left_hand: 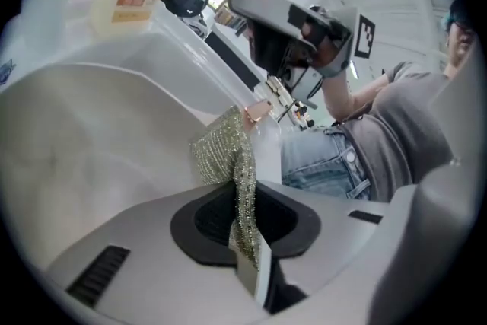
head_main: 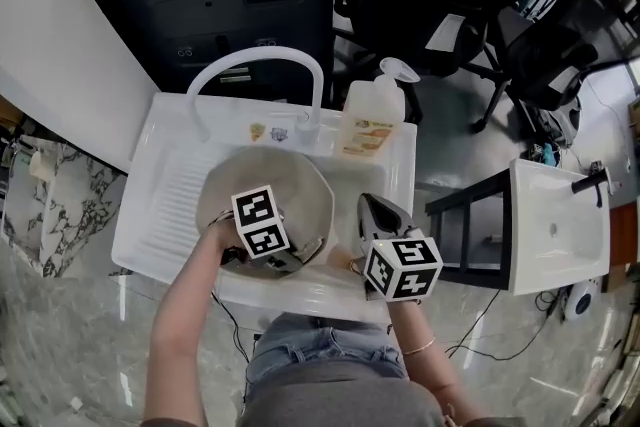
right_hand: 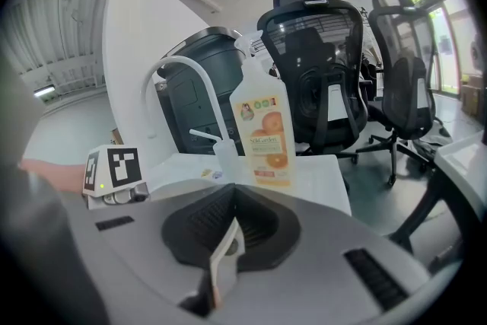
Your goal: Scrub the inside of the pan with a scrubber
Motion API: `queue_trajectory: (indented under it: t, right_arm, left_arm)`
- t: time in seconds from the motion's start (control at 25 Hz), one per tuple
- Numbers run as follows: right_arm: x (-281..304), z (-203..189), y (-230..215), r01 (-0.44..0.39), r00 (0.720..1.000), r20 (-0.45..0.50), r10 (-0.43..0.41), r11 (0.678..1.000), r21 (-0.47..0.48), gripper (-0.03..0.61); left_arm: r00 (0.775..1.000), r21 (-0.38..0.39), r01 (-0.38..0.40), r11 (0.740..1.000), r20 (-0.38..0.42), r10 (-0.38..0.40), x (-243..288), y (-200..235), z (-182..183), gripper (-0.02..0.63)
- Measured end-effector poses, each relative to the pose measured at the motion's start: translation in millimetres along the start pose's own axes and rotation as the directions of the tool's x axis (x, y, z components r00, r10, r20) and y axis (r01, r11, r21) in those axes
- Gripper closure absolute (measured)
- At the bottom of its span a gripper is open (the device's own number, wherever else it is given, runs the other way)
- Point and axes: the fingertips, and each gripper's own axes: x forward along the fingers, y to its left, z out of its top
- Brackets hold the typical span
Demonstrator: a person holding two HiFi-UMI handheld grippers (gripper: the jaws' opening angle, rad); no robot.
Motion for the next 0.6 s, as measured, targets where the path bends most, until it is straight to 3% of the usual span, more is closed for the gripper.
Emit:
queue_trajectory:
  t: [0.2, 0.4, 0.52, 0.6]
  right_arm:
    - [3, -3, 6, -0.016, 1.000, -0.017, 0.015, 1.000, -0.020, 0.568]
    - [9, -4, 11, -0.028, 0.999, -0.016, 0.028, 1.000, -0.012, 0.568]
    - [13, -7, 18, -0.044, 0.999, -0.029, 0.043, 0.999, -0.024, 0.568]
    - [16, -8, 20, -0.046, 0.998, -0.036, 0.045, 0.998, -0.032, 0.568]
  left_arm:
    - [0.984, -0.036, -0.001, 0.999, 0.180, 0.008, 1, 5, 27, 0.552]
    - [0.942, -0.104, -0.049, 0.993, 0.325, 0.081, -2, 18, 47, 0.552]
    - [0.892, -0.188, -0.099, 0.977, 0.418, 0.171, -6, 29, 54, 0.551]
    - [0.828, -0.274, -0.120, 0.954, 0.502, 0.249, -13, 40, 61, 0.551]
